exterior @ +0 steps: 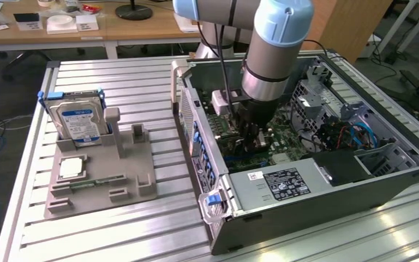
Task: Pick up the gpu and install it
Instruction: 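Insert the gpu into the slot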
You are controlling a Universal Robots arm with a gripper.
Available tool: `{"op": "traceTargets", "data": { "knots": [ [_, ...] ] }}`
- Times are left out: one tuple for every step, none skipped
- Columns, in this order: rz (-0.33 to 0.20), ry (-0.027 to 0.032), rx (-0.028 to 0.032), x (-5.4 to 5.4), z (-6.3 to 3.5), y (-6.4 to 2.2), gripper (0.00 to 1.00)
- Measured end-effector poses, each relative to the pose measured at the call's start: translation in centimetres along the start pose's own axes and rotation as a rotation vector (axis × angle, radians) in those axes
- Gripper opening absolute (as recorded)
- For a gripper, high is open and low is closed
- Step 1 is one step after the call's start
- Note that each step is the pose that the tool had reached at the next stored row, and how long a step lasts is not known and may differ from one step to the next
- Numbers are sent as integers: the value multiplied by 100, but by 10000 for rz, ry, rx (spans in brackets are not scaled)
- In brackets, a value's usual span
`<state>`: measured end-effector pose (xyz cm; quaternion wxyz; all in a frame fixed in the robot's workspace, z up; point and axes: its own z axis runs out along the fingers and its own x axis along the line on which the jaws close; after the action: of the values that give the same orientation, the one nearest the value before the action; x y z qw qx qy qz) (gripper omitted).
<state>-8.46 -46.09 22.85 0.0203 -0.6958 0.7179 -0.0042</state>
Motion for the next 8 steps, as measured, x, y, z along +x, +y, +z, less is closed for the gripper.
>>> {"op": "traceTargets", "data": {
  "knots": [
    [0, 1, -2, 0, 6, 0, 28],
    [1, -5, -4, 0, 17, 1, 28],
    [2, -7, -9, -1, 27, 1, 28],
    [2, -4, -17, 0, 36, 2, 28],
    [1, -4, -23, 0, 44, 1, 28],
    [1, -4, -26, 0, 47, 2, 28],
    [1, -4, -26, 0, 47, 2, 28],
    [1, -5, -26, 0, 48, 2, 28]
  ]
}}
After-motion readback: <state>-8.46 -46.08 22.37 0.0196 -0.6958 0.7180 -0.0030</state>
